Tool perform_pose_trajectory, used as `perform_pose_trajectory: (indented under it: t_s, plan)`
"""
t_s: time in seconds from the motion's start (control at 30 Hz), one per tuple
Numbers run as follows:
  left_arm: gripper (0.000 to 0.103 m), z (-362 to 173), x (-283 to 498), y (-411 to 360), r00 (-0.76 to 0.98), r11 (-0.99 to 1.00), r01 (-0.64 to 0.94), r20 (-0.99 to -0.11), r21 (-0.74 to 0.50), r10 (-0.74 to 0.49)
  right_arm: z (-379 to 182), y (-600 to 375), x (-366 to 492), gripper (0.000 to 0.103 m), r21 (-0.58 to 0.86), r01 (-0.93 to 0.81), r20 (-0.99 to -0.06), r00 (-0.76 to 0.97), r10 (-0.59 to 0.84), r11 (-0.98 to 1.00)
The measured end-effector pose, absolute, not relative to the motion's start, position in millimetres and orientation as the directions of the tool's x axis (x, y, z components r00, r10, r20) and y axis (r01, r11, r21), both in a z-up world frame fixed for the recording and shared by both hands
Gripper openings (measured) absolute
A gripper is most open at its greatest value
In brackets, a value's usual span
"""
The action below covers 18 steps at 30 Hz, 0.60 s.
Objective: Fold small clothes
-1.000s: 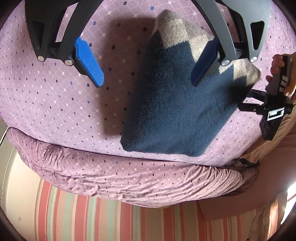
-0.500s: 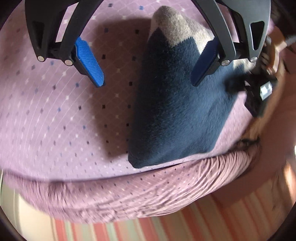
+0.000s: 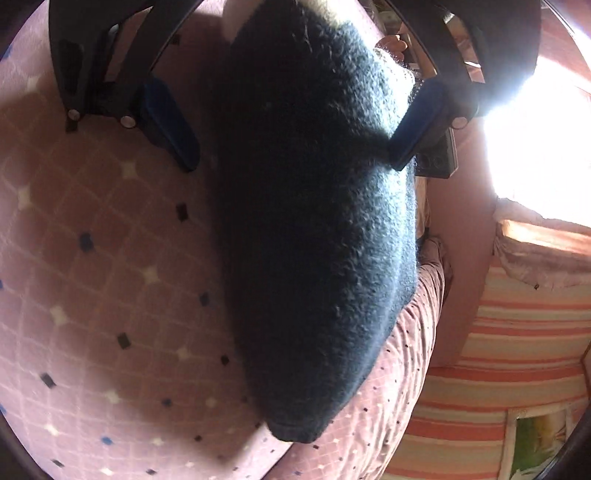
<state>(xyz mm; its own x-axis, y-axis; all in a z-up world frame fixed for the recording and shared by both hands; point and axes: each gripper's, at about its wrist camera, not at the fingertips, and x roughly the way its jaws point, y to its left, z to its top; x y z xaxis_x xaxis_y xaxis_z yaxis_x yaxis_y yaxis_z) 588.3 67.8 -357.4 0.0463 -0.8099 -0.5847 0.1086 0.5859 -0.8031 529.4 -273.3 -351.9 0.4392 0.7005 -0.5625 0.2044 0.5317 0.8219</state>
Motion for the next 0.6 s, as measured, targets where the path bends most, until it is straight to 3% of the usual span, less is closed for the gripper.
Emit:
perform_pose_trajectory:
  t_s: [0.23,0.4,0.6]
  plan:
    - [0.100,-341.1,590.4,27.8,0.032,0.706,0.150,-0.710,-0.692,-0.703,-338.4,-225.8,547.3,0.100,0.714,0.125,-0.676,0.377,0.633,0.689]
    - [0.100,-323.4,587.4,-7.0,0.055,0.791,0.241,-0.805,-0.563,-0.590,-327.3,-217.2,542.1,0.079,0.648,0.111,-0.723,0.400,0.563,0.754]
    - [0.077,-290.7,569.6,-40.2,0.182,0.862,0.342,-0.873,-0.375,-0.452,-298.8,-196.2,542.0,0.066,0.531,0.088,-0.789,0.415,0.453,0.843]
